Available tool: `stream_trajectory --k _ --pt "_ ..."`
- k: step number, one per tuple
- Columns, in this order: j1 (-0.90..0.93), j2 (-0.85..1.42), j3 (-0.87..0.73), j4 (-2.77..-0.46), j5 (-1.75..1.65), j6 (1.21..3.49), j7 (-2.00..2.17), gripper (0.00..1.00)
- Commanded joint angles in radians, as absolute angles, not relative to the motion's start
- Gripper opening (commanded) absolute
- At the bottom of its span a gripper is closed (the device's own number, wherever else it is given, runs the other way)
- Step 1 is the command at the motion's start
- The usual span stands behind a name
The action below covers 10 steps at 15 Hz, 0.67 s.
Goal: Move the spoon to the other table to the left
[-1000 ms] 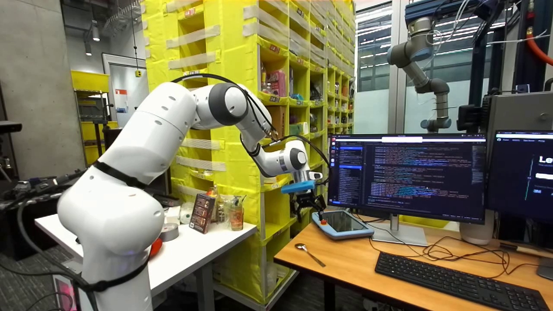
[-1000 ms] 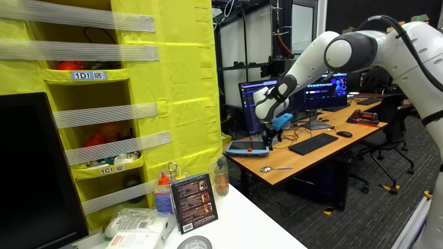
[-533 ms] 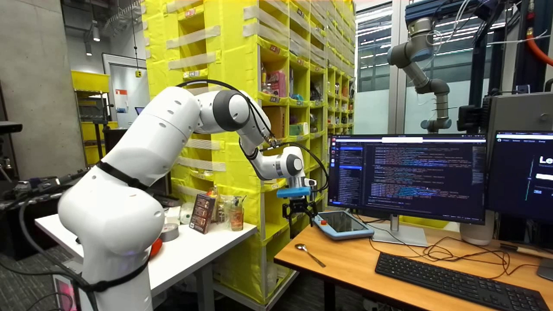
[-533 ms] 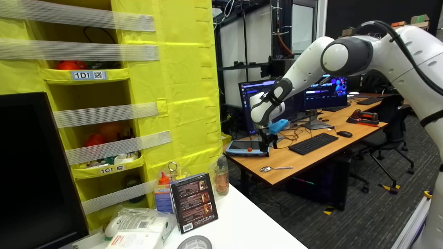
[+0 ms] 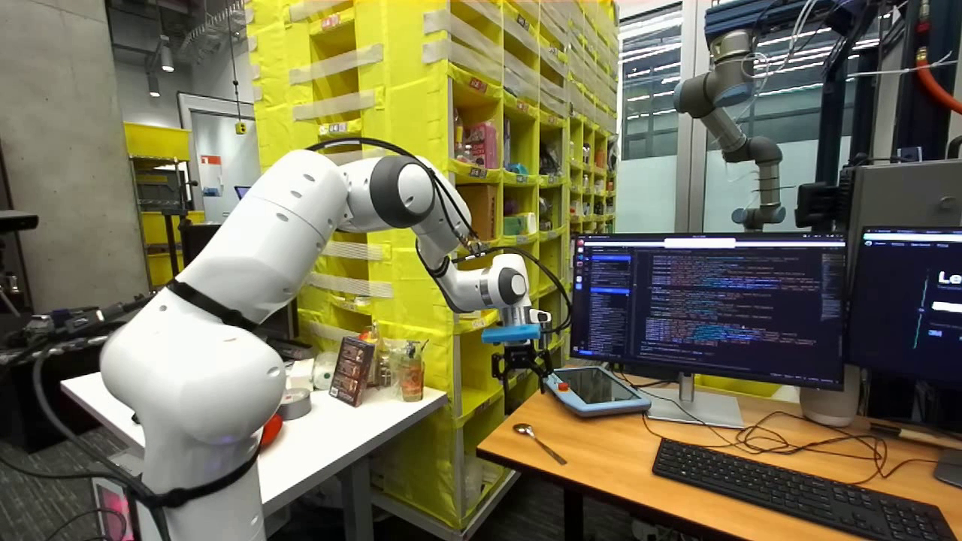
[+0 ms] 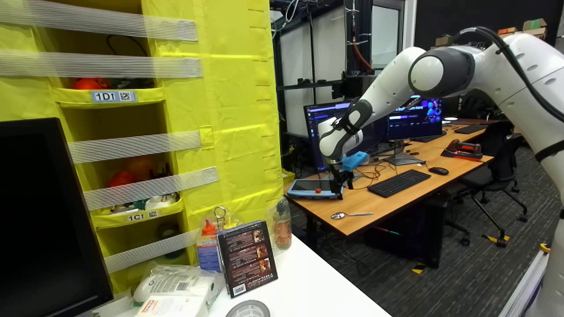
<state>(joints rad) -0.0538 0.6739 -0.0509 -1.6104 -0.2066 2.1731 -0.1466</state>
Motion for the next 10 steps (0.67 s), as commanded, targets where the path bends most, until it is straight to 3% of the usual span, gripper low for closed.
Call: stream_trajectory --k 1,10 --pt "-0.062 0.706 -0.038 -1.574 -0.185 2.150 -0.168 1.00" --pt "-0.084 0.795 -0.026 -1.489 -0.106 2.100 -0.178 1.00"
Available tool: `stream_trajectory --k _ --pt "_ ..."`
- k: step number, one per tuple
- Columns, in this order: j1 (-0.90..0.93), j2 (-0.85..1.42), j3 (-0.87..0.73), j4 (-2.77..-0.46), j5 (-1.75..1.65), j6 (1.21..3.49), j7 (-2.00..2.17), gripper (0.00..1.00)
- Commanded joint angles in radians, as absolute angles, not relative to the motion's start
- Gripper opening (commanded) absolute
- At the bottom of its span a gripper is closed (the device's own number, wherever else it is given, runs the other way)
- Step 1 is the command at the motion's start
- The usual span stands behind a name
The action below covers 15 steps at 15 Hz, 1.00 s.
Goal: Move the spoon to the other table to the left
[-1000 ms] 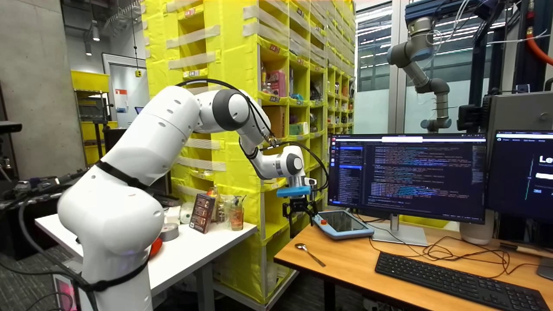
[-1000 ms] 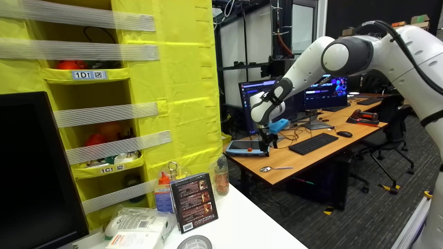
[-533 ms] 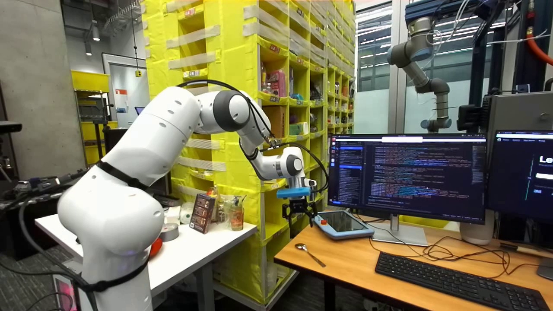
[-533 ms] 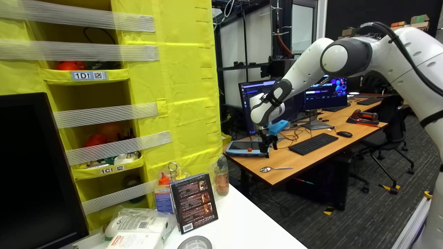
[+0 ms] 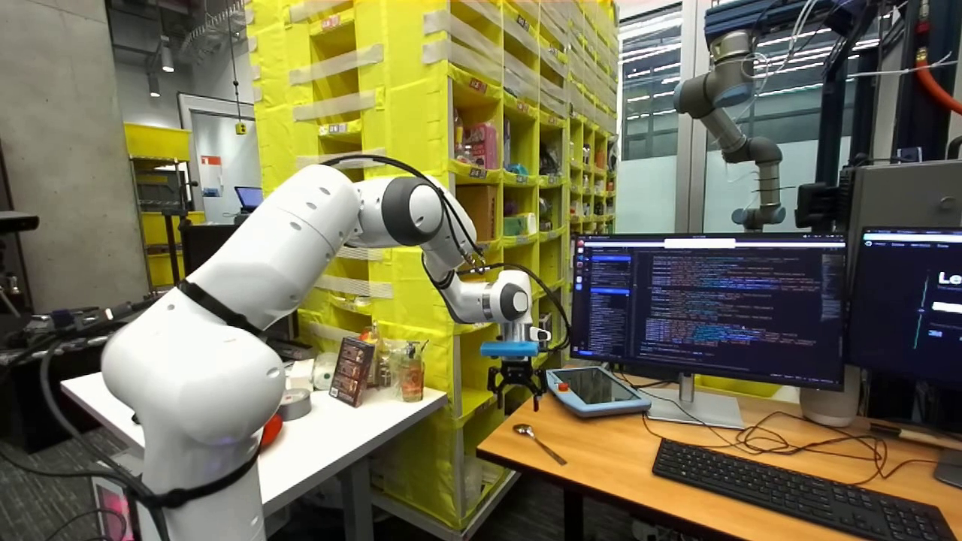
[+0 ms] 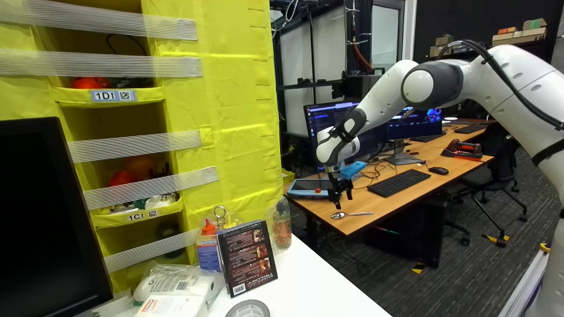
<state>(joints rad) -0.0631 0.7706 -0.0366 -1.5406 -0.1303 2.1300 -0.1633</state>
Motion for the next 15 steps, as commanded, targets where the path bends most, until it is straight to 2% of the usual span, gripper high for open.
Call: stream_trajectory --k 1,15 --pt "-0.086 0.800 -0.026 -1.481 -0.103 2.099 -0.177 1.00" --pt "-0.106 0.957 -0.009 -1.332 -0.087 2.032 -0.242 1.00"
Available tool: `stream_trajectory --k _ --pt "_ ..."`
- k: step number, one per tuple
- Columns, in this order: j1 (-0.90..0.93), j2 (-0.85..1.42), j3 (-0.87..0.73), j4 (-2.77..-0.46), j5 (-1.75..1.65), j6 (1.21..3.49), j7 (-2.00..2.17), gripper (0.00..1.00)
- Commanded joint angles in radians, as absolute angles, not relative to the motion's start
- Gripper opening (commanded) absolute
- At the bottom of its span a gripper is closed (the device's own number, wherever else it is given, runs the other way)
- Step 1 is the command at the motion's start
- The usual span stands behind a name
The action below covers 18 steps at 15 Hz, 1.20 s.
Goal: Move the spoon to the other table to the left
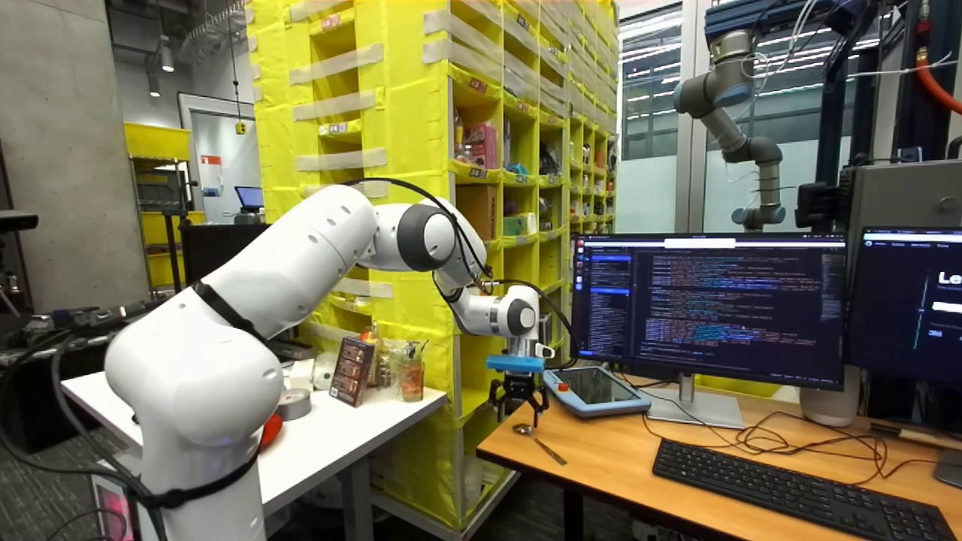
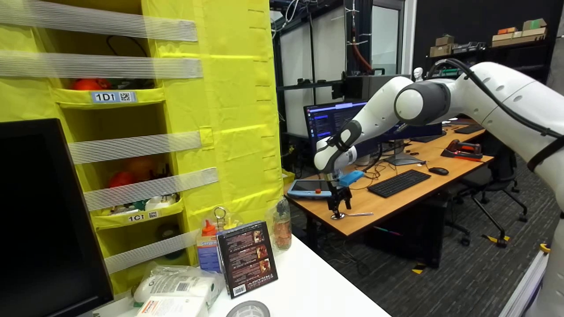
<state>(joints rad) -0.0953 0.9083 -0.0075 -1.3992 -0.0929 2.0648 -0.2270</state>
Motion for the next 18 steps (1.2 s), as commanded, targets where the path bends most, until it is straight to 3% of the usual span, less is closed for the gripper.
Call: stream_trajectory --k 1,5,6,7,9,16,18 --pt "-0.109 0.964 -0.010 -1.326 -0.087 2.032 -0.241 1.00" --pt "-0.119 0.997 -0.011 -1.286 -0.086 2.026 -0.244 1.00" --pt "-0.121 1.002 -0.009 -1.277 -0.085 2.025 -0.245 0.75" --pt "-0.122 1.005 -0.009 -1.269 -0.085 2.022 -0.246 0.74" --pt "-0.124 1.011 -0.008 -1.252 -0.084 2.014 -0.248 0.62" --pt "-0.123 1.021 -0.007 -1.208 -0.083 1.985 -0.248 0.06" --pt "-0.124 1.026 -0.006 -1.197 -0.080 1.978 -0.248 0.00"
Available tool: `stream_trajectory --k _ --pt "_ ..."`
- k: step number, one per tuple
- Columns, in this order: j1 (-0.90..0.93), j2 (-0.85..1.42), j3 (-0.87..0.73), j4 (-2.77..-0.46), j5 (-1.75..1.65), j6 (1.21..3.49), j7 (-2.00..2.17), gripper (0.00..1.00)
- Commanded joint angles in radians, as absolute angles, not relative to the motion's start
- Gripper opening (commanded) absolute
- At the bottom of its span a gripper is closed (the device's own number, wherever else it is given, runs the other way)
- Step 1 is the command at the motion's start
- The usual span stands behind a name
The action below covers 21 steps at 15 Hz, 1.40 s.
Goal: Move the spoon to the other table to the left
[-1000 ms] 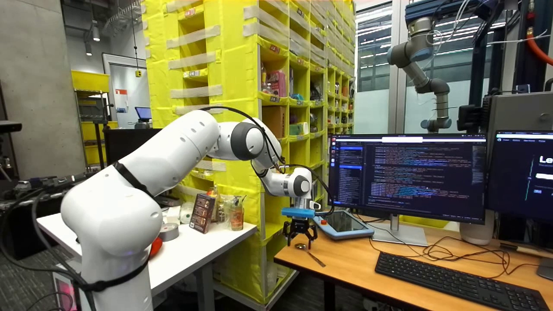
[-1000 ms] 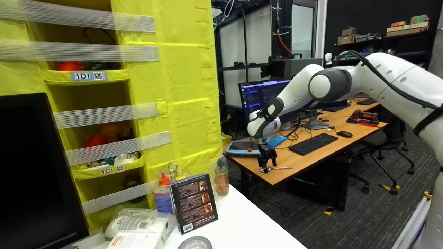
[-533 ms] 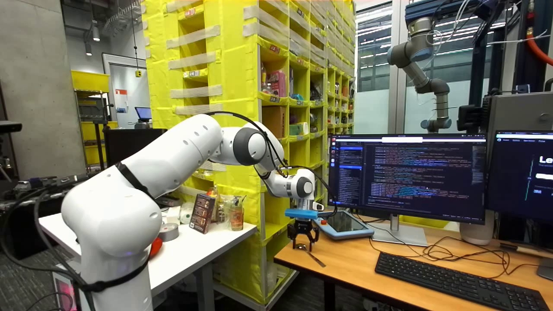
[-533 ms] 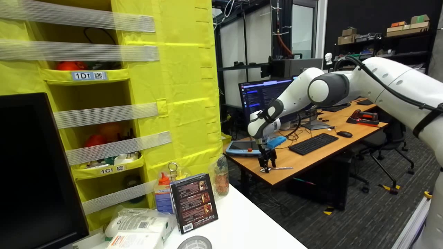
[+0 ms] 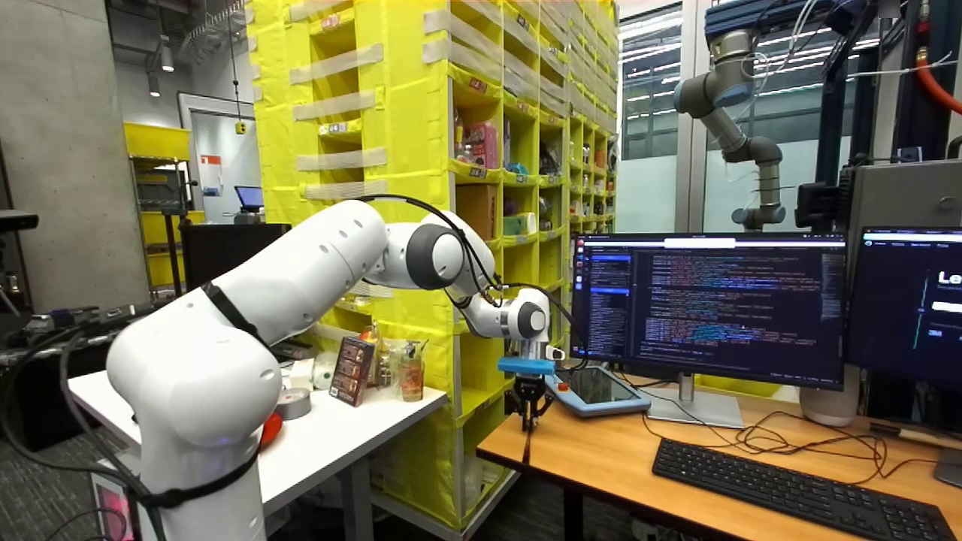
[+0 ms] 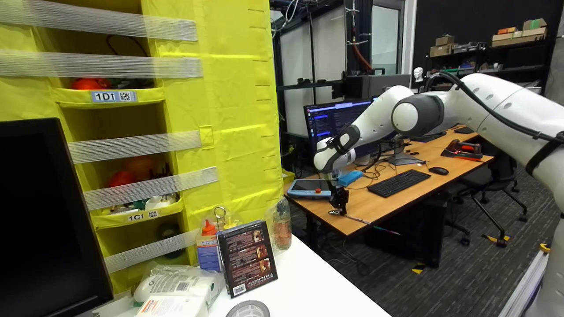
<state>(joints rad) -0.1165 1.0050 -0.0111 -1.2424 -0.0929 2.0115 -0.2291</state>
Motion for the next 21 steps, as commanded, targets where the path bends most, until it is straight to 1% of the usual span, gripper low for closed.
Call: stream_trajectory --k 1,3,8,21 --pt "-0.125 1.027 -0.006 -1.194 -0.080 1.974 -0.248 0.00" --pt "-0.126 1.032 -0.005 -1.185 -0.077 1.966 -0.247 0.02" --pt "-0.129 1.032 -0.004 -1.180 -0.073 1.965 -0.241 0.02" --pt "-0.170 0.857 -0.013 -1.429 0.015 2.162 -0.175 0.02"
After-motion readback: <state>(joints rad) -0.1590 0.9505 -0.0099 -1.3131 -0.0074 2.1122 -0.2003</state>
